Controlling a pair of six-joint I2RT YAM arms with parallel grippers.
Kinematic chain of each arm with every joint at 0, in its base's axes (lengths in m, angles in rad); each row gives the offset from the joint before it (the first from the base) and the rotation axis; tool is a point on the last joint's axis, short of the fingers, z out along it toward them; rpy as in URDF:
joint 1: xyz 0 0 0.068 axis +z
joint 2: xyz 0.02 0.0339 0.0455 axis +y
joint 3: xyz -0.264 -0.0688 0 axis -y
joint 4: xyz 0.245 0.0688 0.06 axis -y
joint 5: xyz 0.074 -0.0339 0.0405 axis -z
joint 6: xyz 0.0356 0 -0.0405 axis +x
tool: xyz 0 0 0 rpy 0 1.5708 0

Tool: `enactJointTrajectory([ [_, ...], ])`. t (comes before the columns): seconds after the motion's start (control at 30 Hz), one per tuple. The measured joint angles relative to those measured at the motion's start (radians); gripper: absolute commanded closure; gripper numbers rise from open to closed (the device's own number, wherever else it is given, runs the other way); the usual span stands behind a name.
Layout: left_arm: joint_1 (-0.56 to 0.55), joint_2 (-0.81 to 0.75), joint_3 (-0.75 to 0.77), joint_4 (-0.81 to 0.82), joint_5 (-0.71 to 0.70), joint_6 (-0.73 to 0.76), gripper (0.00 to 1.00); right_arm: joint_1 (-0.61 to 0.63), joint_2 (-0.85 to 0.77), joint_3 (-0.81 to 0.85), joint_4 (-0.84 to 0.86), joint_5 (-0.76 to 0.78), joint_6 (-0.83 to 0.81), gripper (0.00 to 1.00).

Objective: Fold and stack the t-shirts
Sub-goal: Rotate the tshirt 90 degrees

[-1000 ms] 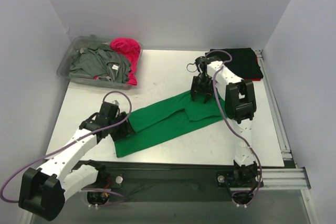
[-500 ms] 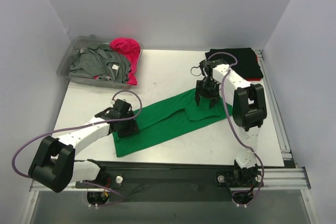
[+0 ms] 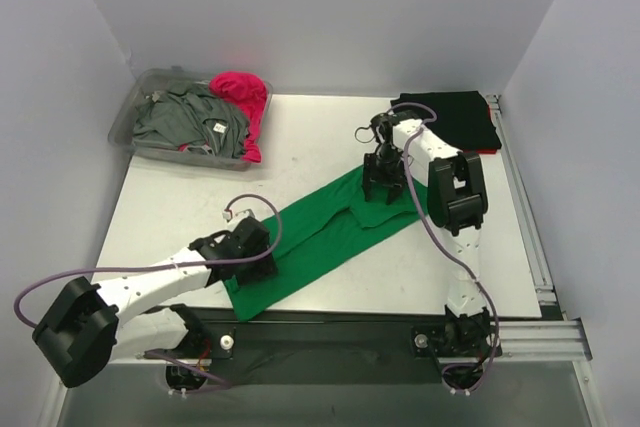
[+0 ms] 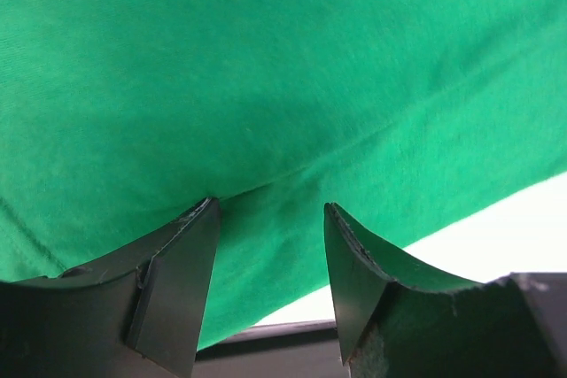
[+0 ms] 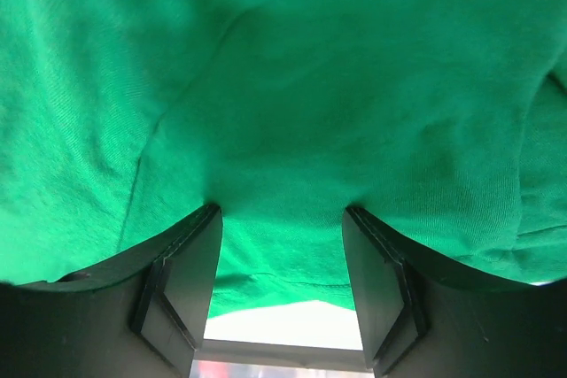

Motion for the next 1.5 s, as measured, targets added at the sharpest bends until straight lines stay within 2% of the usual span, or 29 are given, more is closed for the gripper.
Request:
enactJointTrajectory([
  [0.27, -0.244, -0.016, -0.015, 0.008, -0.026, -0.163, 0.39, 0.022, 0.115, 0.204, -0.07, -0.009, -0.022, 0.44],
  [0.4, -0.301, -0.011, -0.008, 0.003, -0.026, -0.208, 0.38, 0.024, 0.16, 0.294, -0.092, -0.013, -0.037, 0.42],
  [0.63, -0.308, -0.098, 0.042, -0.091, -0.044, -0.229, 0.38, 0.016, 0.149, 0.311, -0.097, -0.023, -0.056, 0.34],
  [0.8, -0.309, -0.143, 0.061, -0.105, -0.069, -0.235, 0.38, 0.013, -0.007, 0.139, -0.071, -0.024, -0.065, 0.33],
  [0.97, -0.298, -0.133, -0.013, -0.046, -0.08, -0.269, 0.38, 0.01, -0.125, 0.025, -0.064, -0.026, -0.064, 0.33],
  [1.17, -0.289, -0.054, -0.032, -0.006, -0.079, -0.272, 0.38, 0.01, -0.073, 0.034, -0.035, -0.037, -0.054, 0.33],
  [1.5, -0.282, 0.055, -0.002, 0.13, -0.047, -0.243, 0.38, 0.007, 0.082, 0.155, -0.045, -0.035, 0.007, 0.32],
])
